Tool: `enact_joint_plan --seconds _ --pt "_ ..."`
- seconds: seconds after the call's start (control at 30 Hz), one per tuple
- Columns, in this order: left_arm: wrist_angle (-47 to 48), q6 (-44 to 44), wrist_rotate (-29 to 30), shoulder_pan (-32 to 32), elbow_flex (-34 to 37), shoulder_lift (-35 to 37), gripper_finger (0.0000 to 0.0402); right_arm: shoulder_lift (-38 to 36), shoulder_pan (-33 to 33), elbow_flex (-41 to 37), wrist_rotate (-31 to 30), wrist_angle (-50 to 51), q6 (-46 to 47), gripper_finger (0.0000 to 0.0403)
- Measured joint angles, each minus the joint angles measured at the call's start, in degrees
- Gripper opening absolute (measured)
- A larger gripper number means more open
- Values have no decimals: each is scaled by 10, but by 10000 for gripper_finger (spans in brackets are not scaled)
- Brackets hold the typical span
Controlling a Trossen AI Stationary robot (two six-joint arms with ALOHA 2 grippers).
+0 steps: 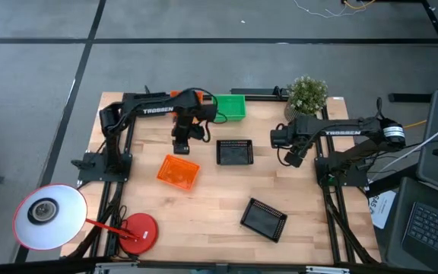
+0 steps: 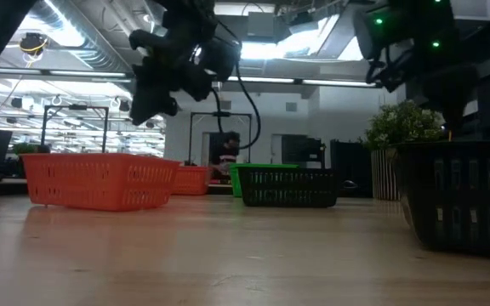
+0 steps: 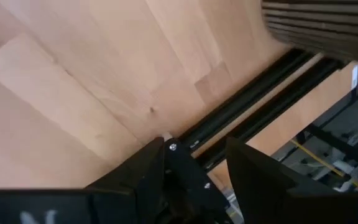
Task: Stack baskets by color
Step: Stack the bottom orange bin on top of the top orange bin
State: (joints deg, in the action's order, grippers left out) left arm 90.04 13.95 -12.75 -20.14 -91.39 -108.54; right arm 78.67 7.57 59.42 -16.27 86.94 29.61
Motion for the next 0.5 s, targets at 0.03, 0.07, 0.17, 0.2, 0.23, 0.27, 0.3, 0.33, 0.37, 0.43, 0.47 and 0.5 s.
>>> enact_joint_plan --seconds 0.03,0.07,0.17,0.2,0.23,0.27,0.3,0.33,0.37,0.43,0.47,0.5 --pt "-4 -4 -1 4 11 7 81 -9 0 -10 1 -3 7 174" --pt "-13 -11 -2 10 19 16 81 -18 0 -20 4 -6 16 174" --pt "-39 -36 -3 27 60 47 81 -43 0 -46 24 -9 34 174" --pt "-58 -46 -3 35 75 61 81 -50 0 -53 32 -13 37 174" --pt "-82 -57 -3 43 94 78 81 -57 0 -60 36 -17 43 174" --pt "-111 -67 -3 49 117 98 81 -62 0 -66 39 -22 48 174" --pt "-141 -76 -2 56 139 119 81 -67 0 -71 40 -26 50 174" --pt "-176 -81 0 64 163 138 81 -72 0 -75 40 -33 52 174" --pt "-216 -85 5 73 186 155 81 -75 0 -77 39 -39 57 174" --pt "-292 -89 33 87 233 187 81 -80 0 -81 40 -52 59 174" --pt "-318 -89 50 93 249 198 81 -82 0 -81 40 -58 59 174" --pt "-351 -89 73 100 267 209 81 -83 0 -81 39 -66 60 174"
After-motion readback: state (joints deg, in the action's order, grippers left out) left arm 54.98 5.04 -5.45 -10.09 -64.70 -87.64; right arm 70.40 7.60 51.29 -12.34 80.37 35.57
